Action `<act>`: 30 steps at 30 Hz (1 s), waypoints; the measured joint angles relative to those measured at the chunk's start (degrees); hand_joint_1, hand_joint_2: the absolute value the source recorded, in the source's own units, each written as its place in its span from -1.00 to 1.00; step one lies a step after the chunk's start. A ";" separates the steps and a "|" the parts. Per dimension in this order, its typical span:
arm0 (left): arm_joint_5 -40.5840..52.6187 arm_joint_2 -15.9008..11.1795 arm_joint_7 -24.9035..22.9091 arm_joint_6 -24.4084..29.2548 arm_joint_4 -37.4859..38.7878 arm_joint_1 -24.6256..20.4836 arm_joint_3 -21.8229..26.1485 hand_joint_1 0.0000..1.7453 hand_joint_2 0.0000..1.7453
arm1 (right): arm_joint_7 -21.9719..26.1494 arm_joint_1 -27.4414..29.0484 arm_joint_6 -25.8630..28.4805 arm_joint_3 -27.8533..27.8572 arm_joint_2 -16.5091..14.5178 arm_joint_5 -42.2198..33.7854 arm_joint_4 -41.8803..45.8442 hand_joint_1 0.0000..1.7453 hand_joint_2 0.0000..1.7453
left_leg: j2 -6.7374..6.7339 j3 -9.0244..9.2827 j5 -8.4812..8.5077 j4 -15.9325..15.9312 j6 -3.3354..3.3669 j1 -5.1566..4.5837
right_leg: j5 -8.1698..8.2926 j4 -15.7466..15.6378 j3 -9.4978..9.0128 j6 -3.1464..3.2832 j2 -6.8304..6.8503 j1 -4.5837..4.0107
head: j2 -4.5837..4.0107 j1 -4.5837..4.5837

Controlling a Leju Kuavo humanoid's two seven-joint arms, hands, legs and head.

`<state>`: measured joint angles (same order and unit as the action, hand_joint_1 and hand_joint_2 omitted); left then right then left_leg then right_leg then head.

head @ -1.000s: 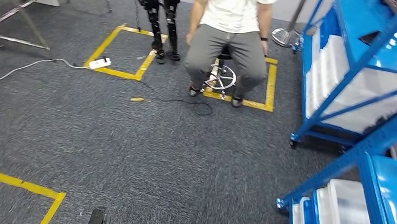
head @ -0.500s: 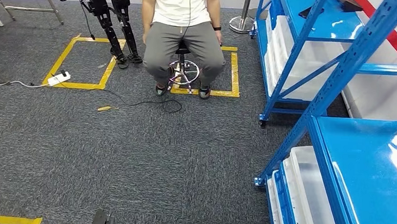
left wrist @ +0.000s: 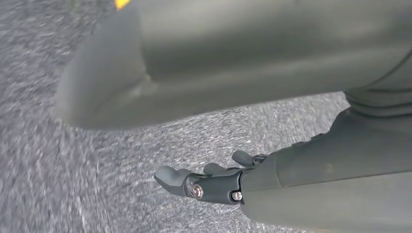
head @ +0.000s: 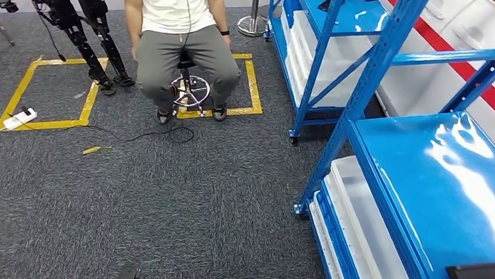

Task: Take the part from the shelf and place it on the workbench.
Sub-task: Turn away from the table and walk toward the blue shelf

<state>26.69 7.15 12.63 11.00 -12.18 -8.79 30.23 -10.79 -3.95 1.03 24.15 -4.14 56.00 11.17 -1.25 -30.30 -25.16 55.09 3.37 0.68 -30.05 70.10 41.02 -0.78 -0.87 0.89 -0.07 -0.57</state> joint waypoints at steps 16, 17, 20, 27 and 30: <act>1.74 -0.07 -7.38 -3.74 0.37 -0.01 -1.08 -1.00 -1.00 | 0.08 -0.12 -0.14 0.10 0.21 0.98 0.00 -1.00 1.00 | 1.20 -6.82 -10.68 18.11 -3.64 0.60 | 5.31 -14.28 -9.14 1.09 -0.83 0.95 | 0.00 -0.32; 1.83 -0.08 -8.58 -4.57 0.45 0.01 -1.09 -1.00 -1.00 | 0.09 -0.07 -0.15 0.13 0.22 1.07 0.00 -1.00 1.00 | 1.27 -7.06 -10.10 18.51 -3.48 0.60 | 5.34 -14.24 -9.09 1.13 -1.67 0.86 | 0.00 -0.33; 1.80 -0.17 -11.00 -7.11 0.57 0.02 -1.11 -1.00 -1.00 | 0.16 -0.01 -0.21 0.26 0.21 1.36 0.00 -1.00 1.00 | 3.83 -2.48 -4.08 8.57 -2.55 0.66 | 5.46 -13.98 -9.08 1.00 -4.21 0.73 | 0.00 -0.32; 1.93 -0.30 -12.17 -8.67 0.64 -0.40 -1.09 -1.00 -1.00 | 0.48 0.01 -0.31 0.67 0.16 1.80 -0.02 -1.00 1.00 | 3.21 0.12 -0.73 1.07 -0.68 0.36 | 5.19 -11.97 -6.20 -0.76 -4.16 0.37 | 0.00 -0.12; 2.13 -0.32 -12.54 -8.66 0.64 -0.43 -1.07 -1.00 -1.00 | 0.55 -0.22 -0.31 0.92 0.22 1.83 -0.02 -1.00 1.00 | 0.49 -0.24 -0.27 0.62 -0.23 0.01 | 0.08 -1.29 -1.02 -0.06 0.00 0.40 | 0.00 0.17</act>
<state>28.82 6.82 0.10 2.34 -11.54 -9.22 29.16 -10.23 -4.18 0.72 25.08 -3.92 57.83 11.15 -0.76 -30.54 -25.43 55.71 3.14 0.69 -29.96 68.81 40.01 -0.85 -0.87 1.28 -0.07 -0.40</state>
